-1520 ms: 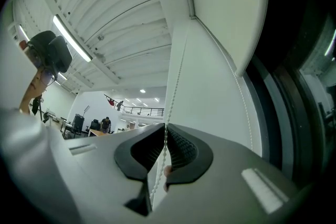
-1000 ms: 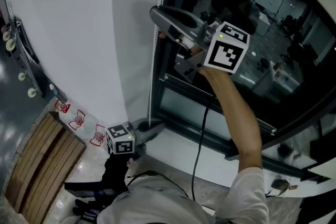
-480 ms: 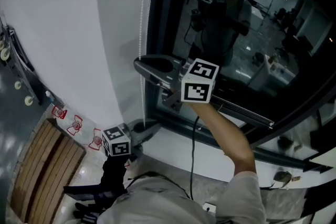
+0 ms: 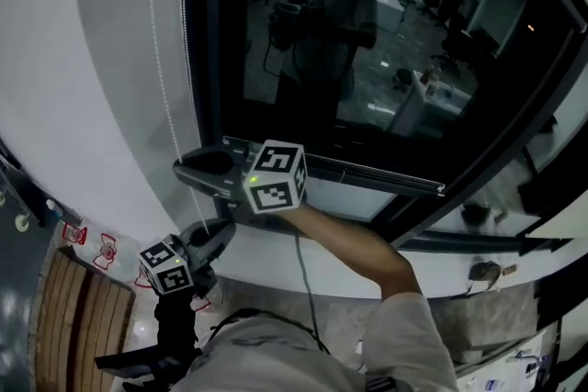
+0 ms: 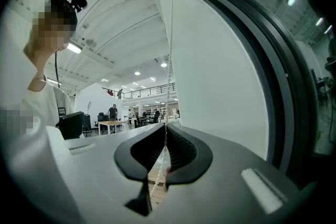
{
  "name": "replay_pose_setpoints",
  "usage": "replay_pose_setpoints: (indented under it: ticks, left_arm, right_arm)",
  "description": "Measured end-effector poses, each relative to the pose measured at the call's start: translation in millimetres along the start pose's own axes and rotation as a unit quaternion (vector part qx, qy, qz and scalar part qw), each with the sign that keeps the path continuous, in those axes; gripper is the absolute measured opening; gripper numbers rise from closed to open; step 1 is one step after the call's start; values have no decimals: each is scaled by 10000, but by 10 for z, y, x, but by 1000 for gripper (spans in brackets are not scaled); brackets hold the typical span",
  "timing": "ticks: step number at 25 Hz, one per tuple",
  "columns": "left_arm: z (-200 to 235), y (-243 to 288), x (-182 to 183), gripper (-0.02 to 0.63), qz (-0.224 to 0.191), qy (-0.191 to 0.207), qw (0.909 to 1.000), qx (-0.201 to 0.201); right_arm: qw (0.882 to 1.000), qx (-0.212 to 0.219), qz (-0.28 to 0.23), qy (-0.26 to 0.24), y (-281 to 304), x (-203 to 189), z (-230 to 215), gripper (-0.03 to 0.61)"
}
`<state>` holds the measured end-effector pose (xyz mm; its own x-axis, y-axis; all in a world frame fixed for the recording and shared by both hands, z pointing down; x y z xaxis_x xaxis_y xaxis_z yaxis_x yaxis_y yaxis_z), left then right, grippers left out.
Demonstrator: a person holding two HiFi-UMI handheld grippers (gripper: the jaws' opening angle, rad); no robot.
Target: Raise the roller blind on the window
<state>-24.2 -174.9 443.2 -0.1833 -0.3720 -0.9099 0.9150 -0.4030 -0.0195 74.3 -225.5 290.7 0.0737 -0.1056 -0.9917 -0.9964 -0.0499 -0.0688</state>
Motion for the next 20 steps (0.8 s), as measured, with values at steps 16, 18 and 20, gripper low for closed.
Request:
replay_pose_setpoints:
  ticks: [16,18,20]
  left_arm:
    - [-35,45,-3,-2,-67,7,10000,-44]
    - [-39,49,-10,-2,-69,-15,10000,-36]
    - [-38,53,-14,-2,-82,-36,10000,-20]
  right_arm:
    - [9997,11,-121,192,-131,-105,40,156]
    - [9994,35,-337,21,-116,156,-6,167]
    - [9985,53,-506,-222,-95,470,-57,167]
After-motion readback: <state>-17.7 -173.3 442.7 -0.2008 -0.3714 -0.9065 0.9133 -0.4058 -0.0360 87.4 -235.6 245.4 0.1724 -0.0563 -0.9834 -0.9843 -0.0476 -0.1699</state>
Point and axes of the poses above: the fingertips, and each gripper's own axes: y forward along the fingers, z to its left, x out of its top, the point moved 9 cm from there along -y, backward along the fingers, and after that the axes turned 13 degrees about x, right-handed, at the moved point
